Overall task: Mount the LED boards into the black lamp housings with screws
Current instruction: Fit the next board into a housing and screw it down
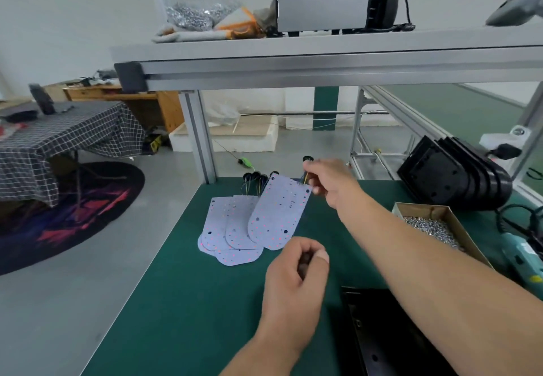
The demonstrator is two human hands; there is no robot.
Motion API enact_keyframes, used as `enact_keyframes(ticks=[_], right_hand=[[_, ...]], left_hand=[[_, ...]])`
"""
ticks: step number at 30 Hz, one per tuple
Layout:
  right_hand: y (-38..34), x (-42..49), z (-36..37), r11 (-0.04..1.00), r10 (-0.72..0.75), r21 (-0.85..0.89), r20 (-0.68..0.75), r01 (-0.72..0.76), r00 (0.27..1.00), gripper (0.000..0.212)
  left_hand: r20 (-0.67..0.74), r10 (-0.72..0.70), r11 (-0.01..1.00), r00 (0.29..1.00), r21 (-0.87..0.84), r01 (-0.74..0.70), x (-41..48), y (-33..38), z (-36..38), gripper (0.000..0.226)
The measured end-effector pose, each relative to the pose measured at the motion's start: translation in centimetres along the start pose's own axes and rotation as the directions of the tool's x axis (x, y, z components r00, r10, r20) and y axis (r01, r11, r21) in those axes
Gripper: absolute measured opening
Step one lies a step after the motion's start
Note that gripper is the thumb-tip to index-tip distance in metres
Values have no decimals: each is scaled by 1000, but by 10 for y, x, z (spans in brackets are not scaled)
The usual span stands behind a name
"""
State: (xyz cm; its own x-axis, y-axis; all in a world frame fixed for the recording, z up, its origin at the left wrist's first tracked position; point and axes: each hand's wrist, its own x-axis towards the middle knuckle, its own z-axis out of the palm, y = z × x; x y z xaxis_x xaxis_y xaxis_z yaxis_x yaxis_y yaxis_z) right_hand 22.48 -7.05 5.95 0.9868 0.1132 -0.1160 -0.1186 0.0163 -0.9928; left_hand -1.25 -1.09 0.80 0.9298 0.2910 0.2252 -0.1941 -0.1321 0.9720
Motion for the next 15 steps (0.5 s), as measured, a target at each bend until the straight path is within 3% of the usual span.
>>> enact_keyframes(ticks=[2, 5, 8, 10, 12, 15], right_hand=[[-10, -30, -16, 994, -41, 106, 31, 37, 999, 19], [-19, -87, -41, 985, -119, 142, 115, 102, 986, 23], [-18, -143, -67, 983, -151, 130, 189, 128, 970, 22], [-12, -175, -83, 982, -155, 141, 248, 122, 956, 18], [-5, -198, -92, 980, -181, 131, 282, 149, 942, 19], [3, -222, -101, 959, -283, 48, 245, 280, 927, 30]], left_hand=[[-91, 150, 980, 984, 144, -137, -1, 0, -2, 19], [-175, 462, 824, 869, 448, -348, 5, 2, -5, 32], [-183, 425, 827, 886, 476, -299, 10, 10, -8, 62], [-87, 411, 819, 907, 472, -326, 12, 14, -11, 79], [74, 465, 763, 882, 473, -441, 13, 21, -15, 89], [268, 612, 535, 745, 554, -638, 13, 34, -19, 80]])
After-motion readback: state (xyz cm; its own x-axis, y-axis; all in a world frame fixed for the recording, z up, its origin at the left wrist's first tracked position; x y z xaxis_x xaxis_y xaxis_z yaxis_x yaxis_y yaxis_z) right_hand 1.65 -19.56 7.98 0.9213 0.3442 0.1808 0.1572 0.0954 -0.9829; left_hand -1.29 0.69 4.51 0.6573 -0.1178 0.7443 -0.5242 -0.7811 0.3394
